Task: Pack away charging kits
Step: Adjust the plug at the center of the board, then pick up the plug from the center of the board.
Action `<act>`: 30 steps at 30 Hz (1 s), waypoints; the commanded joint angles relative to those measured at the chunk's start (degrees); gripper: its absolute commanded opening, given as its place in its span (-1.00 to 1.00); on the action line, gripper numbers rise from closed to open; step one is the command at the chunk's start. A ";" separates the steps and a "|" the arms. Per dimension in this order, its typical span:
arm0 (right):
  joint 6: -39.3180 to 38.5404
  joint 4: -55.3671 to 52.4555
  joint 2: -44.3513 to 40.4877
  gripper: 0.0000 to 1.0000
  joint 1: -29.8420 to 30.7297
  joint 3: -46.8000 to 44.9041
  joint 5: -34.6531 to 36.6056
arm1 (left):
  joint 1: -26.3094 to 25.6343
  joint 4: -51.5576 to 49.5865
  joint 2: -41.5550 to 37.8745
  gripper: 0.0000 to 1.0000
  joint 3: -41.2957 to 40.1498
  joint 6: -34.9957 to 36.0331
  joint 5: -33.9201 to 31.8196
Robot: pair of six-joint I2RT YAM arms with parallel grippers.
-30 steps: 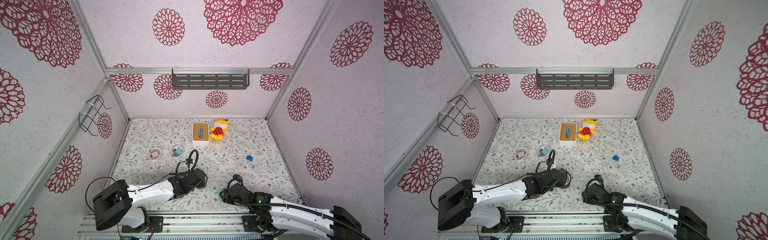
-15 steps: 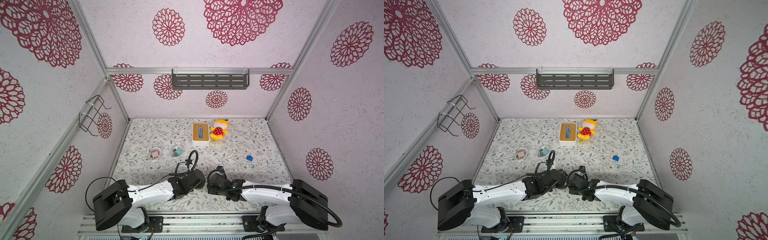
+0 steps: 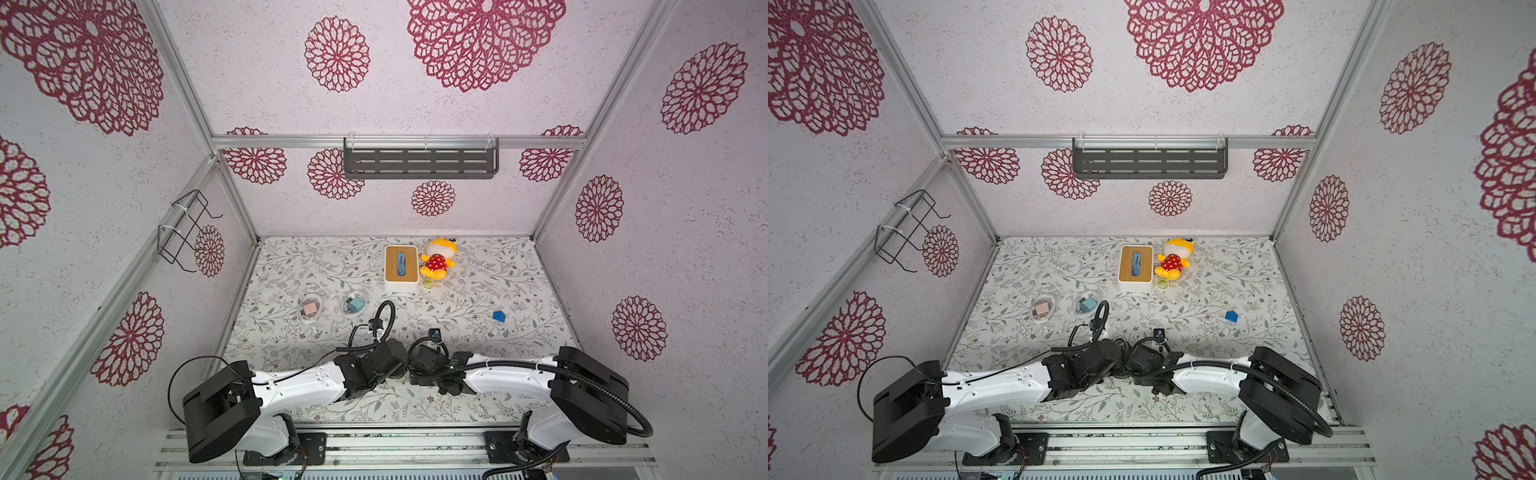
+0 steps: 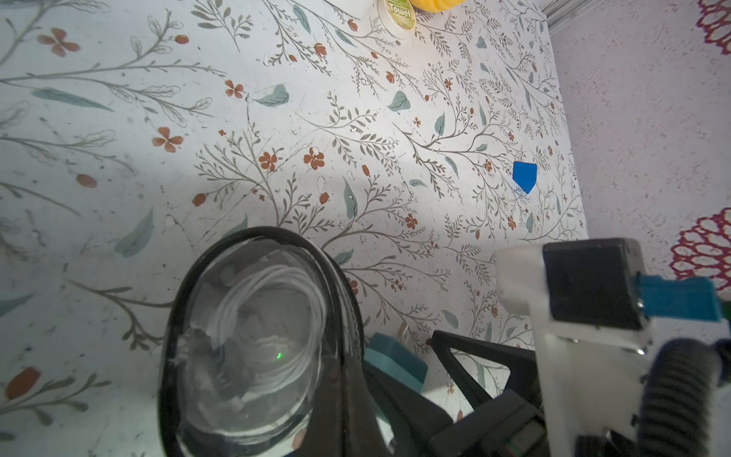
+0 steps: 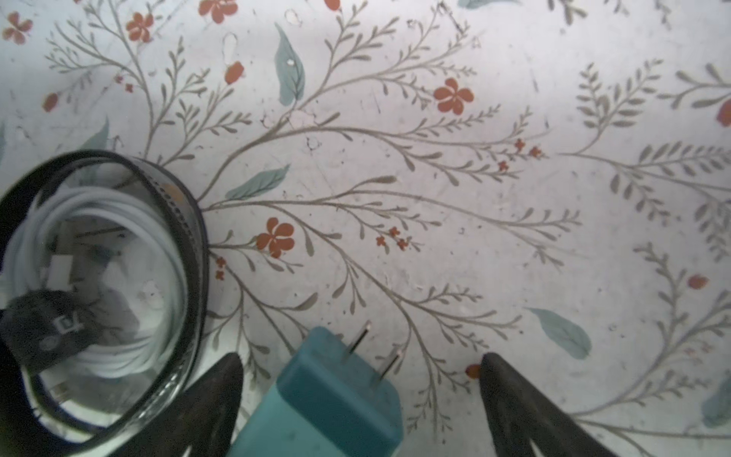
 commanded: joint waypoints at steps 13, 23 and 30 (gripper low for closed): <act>-0.34 -2.31 -5.61 0.28 0.49 -4.90 2.77 | 0.54 2.37 -0.16 -1.00 -0.55 0.28 0.44; -2.08 -1.61 -2.78 -0.39 0.35 -1.93 2.50 | 0.54 3.54 -0.22 -1.00 -0.94 1.10 0.98; -3.17 3.37 -11.01 -0.61 0.35 -3.04 0.56 | 0.54 6.10 -0.84 -1.00 -2.30 1.41 1.49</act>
